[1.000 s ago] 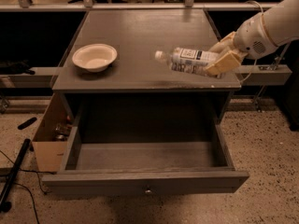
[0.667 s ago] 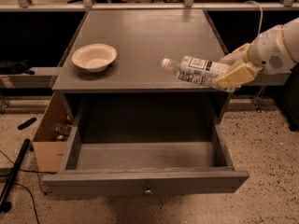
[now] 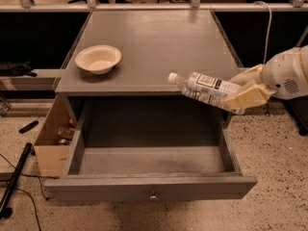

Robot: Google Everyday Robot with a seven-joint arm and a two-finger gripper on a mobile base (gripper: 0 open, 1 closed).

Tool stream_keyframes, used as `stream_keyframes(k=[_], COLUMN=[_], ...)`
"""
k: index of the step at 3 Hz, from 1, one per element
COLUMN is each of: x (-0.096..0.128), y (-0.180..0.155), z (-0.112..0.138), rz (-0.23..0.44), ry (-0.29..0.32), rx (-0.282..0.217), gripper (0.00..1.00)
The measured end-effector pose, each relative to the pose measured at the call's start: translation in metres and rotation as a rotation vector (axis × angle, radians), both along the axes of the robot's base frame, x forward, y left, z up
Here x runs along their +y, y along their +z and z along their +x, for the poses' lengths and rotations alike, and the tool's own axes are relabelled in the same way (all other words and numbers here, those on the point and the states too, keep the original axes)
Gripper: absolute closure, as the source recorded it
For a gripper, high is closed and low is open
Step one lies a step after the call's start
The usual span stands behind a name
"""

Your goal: Place blue plastic bottle into top drawer

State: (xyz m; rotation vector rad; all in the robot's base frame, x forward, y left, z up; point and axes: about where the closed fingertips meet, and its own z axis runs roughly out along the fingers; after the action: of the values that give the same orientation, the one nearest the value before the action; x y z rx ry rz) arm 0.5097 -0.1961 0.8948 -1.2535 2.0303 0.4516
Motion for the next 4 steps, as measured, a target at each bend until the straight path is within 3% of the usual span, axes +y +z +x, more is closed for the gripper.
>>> stream_keyframes(k=[1,2,3,4], x=[0.024,0.058,0.075,0.097], y=[-0.021,-0.069,-0.1,-0.132], z=[0.009,-0.002,-0.021,-0.031], rz=[0.005,-0.001,-0.01,-0.014], ry=[0.012,0.044,0.07,0.097], rx=[0.03,0.11,0.166,0.195], gripper=[1.0,1.0,1.0,1.0])
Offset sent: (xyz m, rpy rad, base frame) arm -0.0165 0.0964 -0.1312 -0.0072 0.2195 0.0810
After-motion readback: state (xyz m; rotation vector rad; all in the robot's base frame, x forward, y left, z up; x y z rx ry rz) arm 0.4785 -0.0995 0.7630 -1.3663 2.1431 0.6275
